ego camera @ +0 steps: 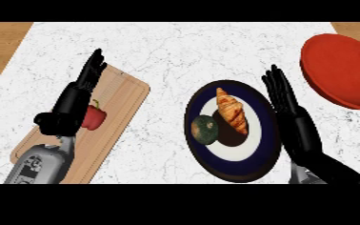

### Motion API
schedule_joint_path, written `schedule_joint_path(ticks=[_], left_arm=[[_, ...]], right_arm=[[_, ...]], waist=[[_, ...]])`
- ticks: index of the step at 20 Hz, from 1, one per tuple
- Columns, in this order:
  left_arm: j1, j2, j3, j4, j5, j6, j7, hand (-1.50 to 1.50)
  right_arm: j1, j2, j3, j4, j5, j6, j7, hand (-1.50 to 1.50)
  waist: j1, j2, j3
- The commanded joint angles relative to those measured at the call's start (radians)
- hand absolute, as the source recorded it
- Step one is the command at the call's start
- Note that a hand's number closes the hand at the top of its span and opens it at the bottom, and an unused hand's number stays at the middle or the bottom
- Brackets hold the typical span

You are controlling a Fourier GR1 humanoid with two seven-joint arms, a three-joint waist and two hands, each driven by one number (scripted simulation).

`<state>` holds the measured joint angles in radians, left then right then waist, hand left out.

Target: Pick the croissant from the plate and place it in the bowl

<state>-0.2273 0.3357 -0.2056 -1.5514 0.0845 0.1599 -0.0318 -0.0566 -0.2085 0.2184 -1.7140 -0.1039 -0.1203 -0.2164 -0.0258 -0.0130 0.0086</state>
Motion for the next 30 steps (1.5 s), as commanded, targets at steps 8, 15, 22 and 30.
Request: schedule_joint_path(ticks=[8, 15, 22, 30], left_arm=[[0.045, -0.054, 0.14, -0.009, 0.202, -0.032, 0.03, 0.0], [0.087, -0.023, 0.209, -0.041, 0.313, -0.13, 0.047, 0.0], [0.078, -0.035, 0.215, -0.018, 0.315, -0.128, 0.04, 0.0], [0.037, -0.019, 0.221, 0.017, 0.31, -0.139, 0.049, 0.0]], right_arm=[[-0.173, -0.309, -0.011, 0.182, 0.517, -0.155, 0.311, -1.5], [-0.42, -0.147, 0.069, 0.313, 0.744, -0.257, 0.507, -1.5], [-0.609, -0.244, 0.171, 0.402, 0.808, 0.206, 0.817, -1.5], [-0.745, -0.1, 0.27, 0.512, 0.658, 0.788, 1.151, -1.5]], waist=[[0.032, 0.006, -0.034], [0.048, 0.013, -0.01], [0.056, 0.01, -0.014], [0.046, 0.008, -0.015]])
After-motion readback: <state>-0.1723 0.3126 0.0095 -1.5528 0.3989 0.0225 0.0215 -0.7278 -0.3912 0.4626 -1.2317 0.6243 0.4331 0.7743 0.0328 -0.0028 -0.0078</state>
